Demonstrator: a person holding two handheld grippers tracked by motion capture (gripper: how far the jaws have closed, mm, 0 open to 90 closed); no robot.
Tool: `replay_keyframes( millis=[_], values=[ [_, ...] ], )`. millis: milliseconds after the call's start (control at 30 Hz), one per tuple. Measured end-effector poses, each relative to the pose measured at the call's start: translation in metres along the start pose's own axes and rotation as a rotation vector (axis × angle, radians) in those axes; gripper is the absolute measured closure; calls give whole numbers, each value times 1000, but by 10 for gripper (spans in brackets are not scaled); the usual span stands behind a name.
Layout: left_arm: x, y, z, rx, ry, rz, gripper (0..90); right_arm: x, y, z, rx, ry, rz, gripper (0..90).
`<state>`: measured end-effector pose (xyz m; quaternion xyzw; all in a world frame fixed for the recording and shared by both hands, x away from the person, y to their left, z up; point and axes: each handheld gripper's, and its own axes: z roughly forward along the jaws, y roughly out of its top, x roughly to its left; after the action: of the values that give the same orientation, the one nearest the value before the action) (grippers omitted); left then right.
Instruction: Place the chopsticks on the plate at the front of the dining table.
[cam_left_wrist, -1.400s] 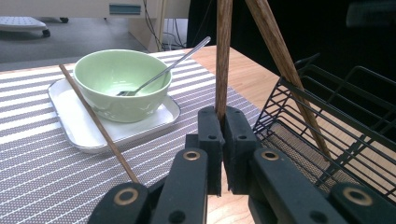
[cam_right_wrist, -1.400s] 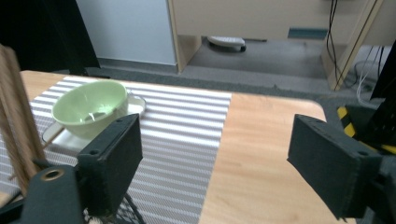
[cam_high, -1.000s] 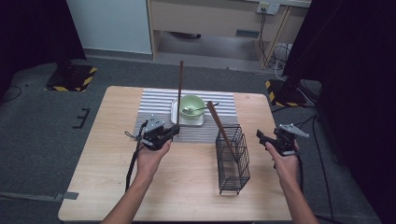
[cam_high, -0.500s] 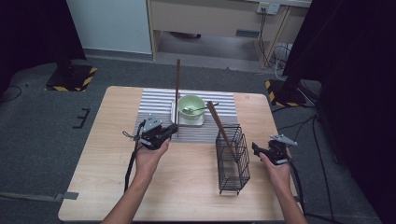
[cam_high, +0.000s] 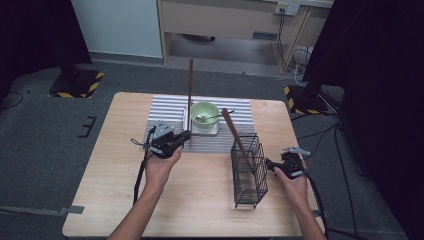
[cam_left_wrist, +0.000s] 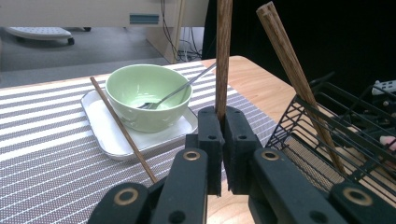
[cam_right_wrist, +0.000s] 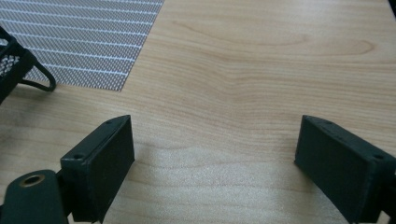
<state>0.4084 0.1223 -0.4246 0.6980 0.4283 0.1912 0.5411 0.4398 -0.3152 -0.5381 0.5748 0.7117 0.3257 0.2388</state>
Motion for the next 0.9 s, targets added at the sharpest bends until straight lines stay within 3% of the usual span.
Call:
replay_keyframes(
  millis=[333, 600, 900],
  values=[
    [2, 8, 8, 1, 42, -22, 862, 0, 0, 1, 17, -7, -30, 111],
    [5, 16, 10, 3, 84, -30, 862, 4, 0, 2, 38, 9, -49, 28],
    [7, 19, 16, 20, 124, -35, 862, 5, -1, 2, 40, 10, -46, 25]
  ],
)
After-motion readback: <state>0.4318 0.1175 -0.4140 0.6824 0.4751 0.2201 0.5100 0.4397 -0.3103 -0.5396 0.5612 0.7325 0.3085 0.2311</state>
